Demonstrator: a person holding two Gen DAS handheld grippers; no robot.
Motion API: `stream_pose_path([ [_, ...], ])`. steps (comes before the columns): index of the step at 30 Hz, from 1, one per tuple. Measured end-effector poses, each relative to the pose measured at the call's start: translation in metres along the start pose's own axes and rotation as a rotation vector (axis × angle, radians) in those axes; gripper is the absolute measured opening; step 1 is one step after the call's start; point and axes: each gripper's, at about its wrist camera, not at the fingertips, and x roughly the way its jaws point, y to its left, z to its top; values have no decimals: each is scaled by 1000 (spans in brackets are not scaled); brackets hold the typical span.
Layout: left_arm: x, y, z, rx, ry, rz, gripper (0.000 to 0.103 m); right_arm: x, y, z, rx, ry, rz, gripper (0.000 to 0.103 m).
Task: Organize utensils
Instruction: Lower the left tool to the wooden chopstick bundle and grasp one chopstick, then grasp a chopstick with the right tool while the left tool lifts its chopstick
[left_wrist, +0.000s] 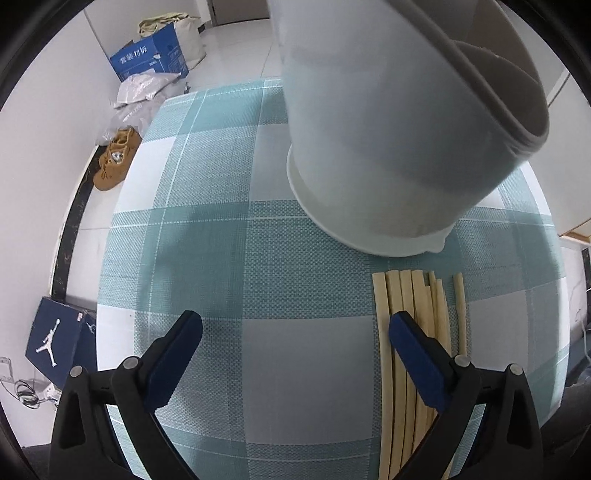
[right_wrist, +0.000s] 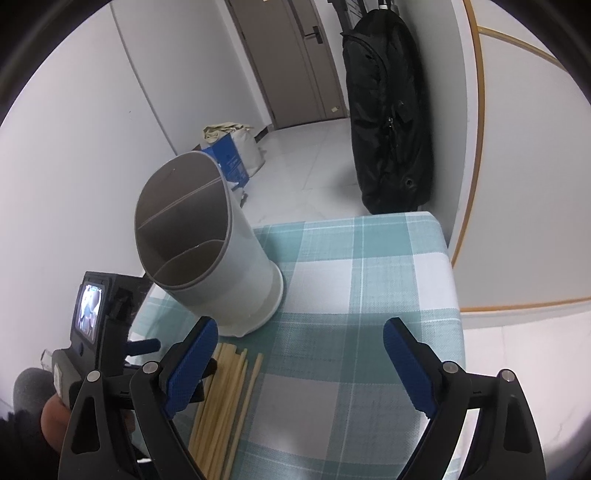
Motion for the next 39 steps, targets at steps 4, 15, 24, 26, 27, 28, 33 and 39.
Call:
stream_pose_path([
  [4,3,2,-1,16,-1,15,99,-1,1,0,-9,-8,-12,91],
  [15,3,0,12,14,-18,-35,66,1,6,-3,-40,-5,16,85],
  [24,1,-1,16,22,-34,-49,5,13,3,-5,-16,60,42,74],
  [26,1,3,16,2,-31,-69,4,16,4,-5,-17,76,45,71],
  [27,2,7,16,-16,-30,-90,3,17,4,-6,-15,82,46,71],
  [28,2,10,17,-28,-29,-104,3,19,5,-7,-8,98,54,71],
  [33,-5,24,17,-76,-57,-145,2,30,9,-14,8,172,76,53],
  [39,-34,40,14,-141,-155,-231,2,49,21,-26,12,264,81,42],
])
